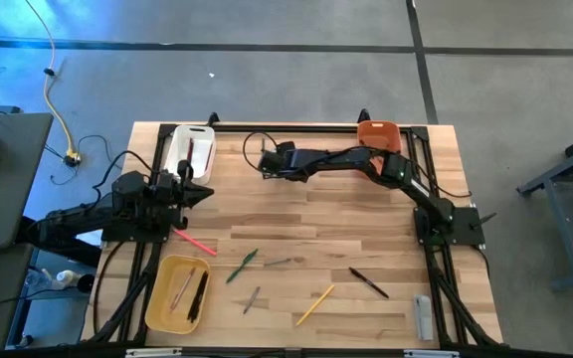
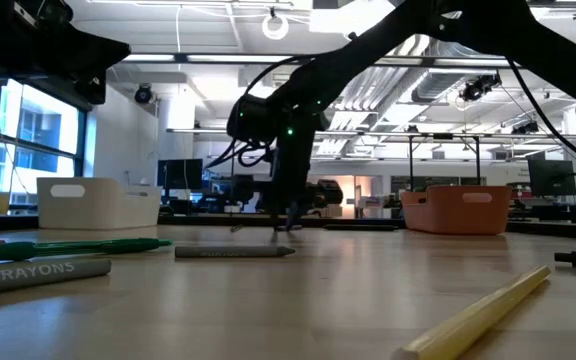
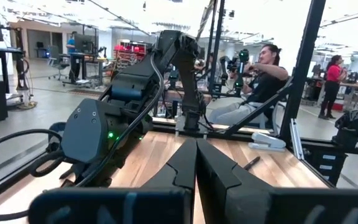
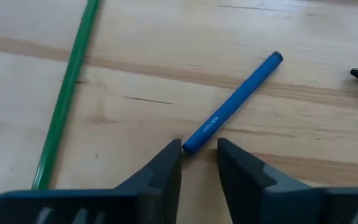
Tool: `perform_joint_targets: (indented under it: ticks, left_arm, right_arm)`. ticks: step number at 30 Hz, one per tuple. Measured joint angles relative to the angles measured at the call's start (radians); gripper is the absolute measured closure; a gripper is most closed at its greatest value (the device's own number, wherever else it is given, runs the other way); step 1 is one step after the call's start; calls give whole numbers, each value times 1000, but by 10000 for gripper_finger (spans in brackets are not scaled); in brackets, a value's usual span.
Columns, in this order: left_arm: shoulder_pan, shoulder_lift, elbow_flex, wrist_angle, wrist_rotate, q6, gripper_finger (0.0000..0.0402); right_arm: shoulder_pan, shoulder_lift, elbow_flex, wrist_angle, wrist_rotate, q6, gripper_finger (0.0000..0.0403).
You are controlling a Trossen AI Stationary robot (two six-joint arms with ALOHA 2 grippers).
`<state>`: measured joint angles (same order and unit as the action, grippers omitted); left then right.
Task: Sort crayons/erasers/pens/pencils in bins
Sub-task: Put the blue crayon into the orange bin
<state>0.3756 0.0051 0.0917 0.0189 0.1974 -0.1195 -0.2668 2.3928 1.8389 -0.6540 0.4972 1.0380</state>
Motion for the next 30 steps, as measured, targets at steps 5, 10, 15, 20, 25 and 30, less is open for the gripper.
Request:
perform_joint_targets:
  ticks: [5, 10, 15, 20, 25, 30]
  left_arm:
    - [0, 0, 0, 0, 0, 0, 401]
    - [0, 0, 0, 0, 0, 0, 400]
    - [0, 0, 0, 0, 0, 0, 401]
    - [0, 1, 0, 0, 0, 0, 399]
    - [0, 1, 0, 0, 1, 0, 398]
    - [0, 1, 0, 0, 1, 0, 398]
  right_arm:
    - [-1, 1, 0, -16, 8, 17, 339]
    - [6, -1, 0, -59, -21, 31, 354]
    - [32, -43, -6, -164, -85, 59, 354]
    - [40, -93, -7, -211, -99, 100, 327]
    - [16, -83, -7, -196, -57, 105, 279]
    - [-25, -71, -28, -95, -47, 54, 241]
